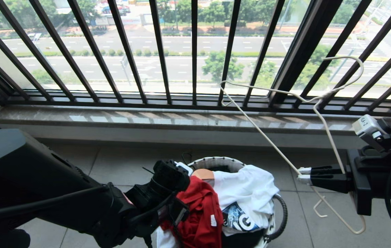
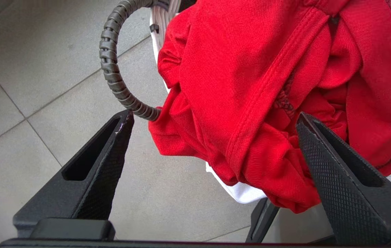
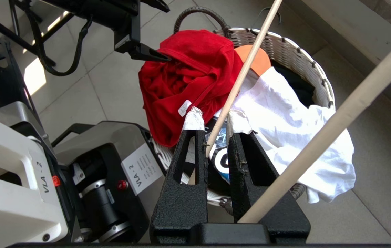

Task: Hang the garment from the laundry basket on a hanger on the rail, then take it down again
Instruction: Pick up clothes from the basket

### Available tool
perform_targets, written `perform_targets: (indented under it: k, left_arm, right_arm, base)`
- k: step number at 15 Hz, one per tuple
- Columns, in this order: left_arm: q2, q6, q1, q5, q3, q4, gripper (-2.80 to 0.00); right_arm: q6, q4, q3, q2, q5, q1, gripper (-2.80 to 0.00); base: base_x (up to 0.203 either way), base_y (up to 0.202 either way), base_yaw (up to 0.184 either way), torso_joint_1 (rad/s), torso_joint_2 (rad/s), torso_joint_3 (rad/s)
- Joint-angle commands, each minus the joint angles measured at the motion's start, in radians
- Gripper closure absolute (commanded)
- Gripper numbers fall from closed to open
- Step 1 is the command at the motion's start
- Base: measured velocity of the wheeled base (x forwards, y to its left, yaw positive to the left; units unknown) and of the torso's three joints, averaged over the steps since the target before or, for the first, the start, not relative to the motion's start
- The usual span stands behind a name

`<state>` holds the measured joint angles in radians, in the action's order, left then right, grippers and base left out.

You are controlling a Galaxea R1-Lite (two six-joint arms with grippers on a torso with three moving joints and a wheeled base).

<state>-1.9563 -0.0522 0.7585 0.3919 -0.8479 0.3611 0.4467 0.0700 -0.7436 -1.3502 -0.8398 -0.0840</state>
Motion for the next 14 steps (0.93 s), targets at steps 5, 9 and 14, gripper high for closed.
perform_targets:
  k: [5,9,14]
  left_arm:
    - [-0.049,-0.008,-0.002,0.004,-0.026,0.006,-2.8]
    - [-0.097,-0.011,-0.006,0.005,-0.044,0.008,-2.8]
    - [-0.161,-0.02,-0.046,0.008,-0.107,0.01,-2.8]
  right_arm:
    - [0.003,0.001,0.0,-0.003,-0.004,0.0,0.0]
    - [0.003,0.002,-0.002,-0.003,-0.004,0.0,0.0]
    - [0.003,0.002,-0.003,-0.003,-0.004,0.009,0.0]
  base:
    - [0.0,0.0,0.0,0.0,0.0,0.0]
    - [0.0,0.0,0.0,0.0,0.0,0.0]
    - [0.0,0.0,0.0,0.0,0.0,0.0]
